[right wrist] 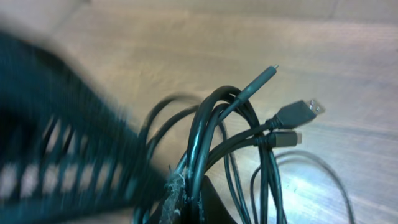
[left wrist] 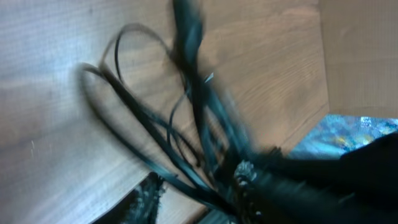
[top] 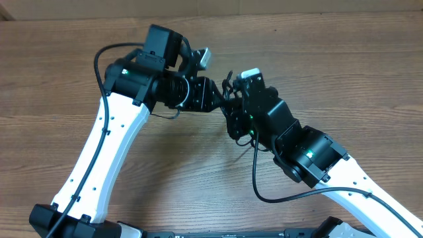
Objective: Untangle cables
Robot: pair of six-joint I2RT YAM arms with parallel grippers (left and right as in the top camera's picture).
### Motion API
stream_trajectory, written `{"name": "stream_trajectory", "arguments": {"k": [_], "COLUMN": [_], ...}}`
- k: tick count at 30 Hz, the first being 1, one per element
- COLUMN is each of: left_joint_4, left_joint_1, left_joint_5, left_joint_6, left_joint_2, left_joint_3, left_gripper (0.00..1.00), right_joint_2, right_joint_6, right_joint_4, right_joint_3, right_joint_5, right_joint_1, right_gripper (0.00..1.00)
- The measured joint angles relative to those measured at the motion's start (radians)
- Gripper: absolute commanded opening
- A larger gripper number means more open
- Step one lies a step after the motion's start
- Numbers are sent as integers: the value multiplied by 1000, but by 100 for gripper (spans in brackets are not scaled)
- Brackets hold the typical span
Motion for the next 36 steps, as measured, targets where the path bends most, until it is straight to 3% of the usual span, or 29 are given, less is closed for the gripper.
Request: {"name": "stream_trajectory", "arguments": {"k": [8,10,11,17,25,36], "left_joint_4": [5,6,6,-1,-59,-142], "left_joint_1": [-12,-12,-12,-12,-11,81], "left_joint_5": [-3,-3,-4,-94,-315,-730], "left_joint_6": [-55,-62,-65,-76,-82,-266], "left_joint_2": [0,0,0,0,0,0], "left_joint_3": [0,0,0,0,0,0], "left_gripper": [36,19,4,4,4,4], "right_joint_2": [0,0,0,0,-8,-127], "right_joint_6": [1,1,0,9,50,78], "right_joint_4": [32,38,42,60,74,57], "right_joint_3": [0,0,0,0,0,0], "right_joint_5": [45,51,52,52,41,6], "right_joint_1": [-1,-1,-1,-19,-148,-285], "right_gripper": [4,4,4,4,4,4]}}
